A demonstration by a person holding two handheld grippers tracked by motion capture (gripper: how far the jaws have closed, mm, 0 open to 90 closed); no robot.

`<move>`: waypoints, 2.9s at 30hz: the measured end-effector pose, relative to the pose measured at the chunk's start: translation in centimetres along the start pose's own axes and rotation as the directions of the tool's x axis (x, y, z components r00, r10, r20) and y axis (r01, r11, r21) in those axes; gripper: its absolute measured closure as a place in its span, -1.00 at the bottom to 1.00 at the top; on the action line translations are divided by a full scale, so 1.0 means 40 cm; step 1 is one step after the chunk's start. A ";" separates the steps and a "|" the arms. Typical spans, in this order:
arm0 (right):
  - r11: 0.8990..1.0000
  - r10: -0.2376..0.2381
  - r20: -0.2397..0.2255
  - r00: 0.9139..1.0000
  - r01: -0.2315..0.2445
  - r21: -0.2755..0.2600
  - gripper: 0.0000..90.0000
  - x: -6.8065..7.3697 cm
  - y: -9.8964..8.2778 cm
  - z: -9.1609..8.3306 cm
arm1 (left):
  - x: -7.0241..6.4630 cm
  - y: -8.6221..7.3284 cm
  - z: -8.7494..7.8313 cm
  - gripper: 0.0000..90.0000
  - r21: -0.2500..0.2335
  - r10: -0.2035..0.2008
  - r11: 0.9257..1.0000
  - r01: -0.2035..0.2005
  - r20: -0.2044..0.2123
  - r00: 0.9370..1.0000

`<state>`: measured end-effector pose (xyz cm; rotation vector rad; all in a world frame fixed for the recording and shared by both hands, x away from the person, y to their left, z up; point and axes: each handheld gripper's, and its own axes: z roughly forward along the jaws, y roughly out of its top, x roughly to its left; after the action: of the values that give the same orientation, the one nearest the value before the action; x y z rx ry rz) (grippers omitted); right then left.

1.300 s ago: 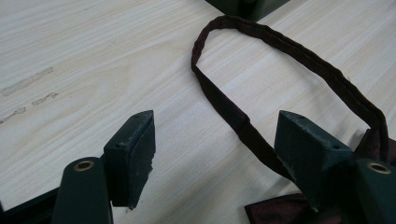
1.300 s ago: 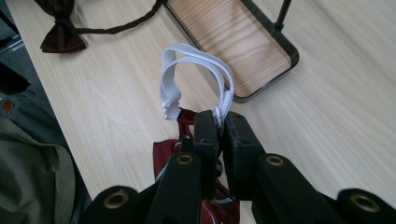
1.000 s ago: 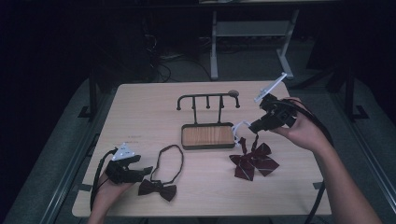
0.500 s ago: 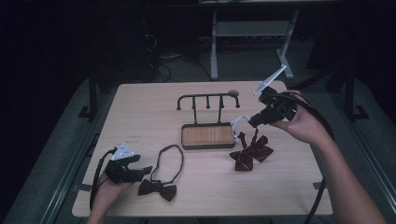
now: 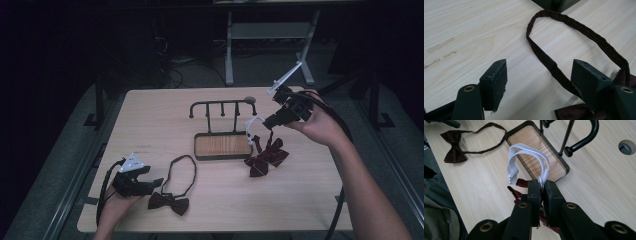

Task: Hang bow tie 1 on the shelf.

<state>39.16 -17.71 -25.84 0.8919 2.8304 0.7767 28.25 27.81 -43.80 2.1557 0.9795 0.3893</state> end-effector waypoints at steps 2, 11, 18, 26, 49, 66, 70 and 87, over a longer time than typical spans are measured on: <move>1.000 0.005 0.003 1.000 -0.005 0.003 0.86 -0.004 0.003 0.001 | 0.000 0.000 0.000 -0.34 0.000 0.002 1.000 -0.002 0.000 1.000; 0.999 0.031 0.024 0.999 -0.031 0.013 0.86 -0.041 0.028 0.010 | 0.004 -0.001 0.000 -0.34 -0.001 -0.001 1.000 0.001 0.002 1.000; 0.998 0.056 0.039 0.998 -0.057 0.024 0.86 -0.064 0.038 0.017 | 0.002 0.001 0.001 -0.34 0.003 0.013 1.000 -0.013 -0.002 1.000; 0.995 0.095 0.050 0.994 -0.096 0.023 0.86 -0.099 0.041 0.028 | 0.003 0.000 0.001 -0.34 0.004 0.009 1.000 -0.009 -0.003 1.000; 0.990 0.144 0.011 0.990 -0.144 0.010 0.80 -0.132 0.013 0.078 | 0.002 0.000 0.001 -0.34 0.010 0.009 1.000 -0.009 0.001 1.000; 0.988 0.153 -0.059 0.986 -0.153 -0.001 0.56 -0.121 -0.053 0.105 | -0.004 0.000 0.006 -0.33 0.006 -0.008 1.000 0.008 0.003 1.000; 0.988 0.153 -0.078 0.985 -0.154 -0.006 0.48 -0.116 -0.076 0.117 | -0.004 -0.001 0.007 -0.33 0.007 -0.009 1.000 0.009 0.002 1.000; 0.988 0.148 -0.110 0.983 -0.152 -0.023 0.26 -0.089 -0.150 0.161 | -0.005 -0.001 0.010 -0.33 0.007 -0.006 1.000 0.006 0.002 1.000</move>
<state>40.40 -21.04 -34.62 1.1019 2.8592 0.9100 28.31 27.50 -44.10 2.1587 0.9868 0.3812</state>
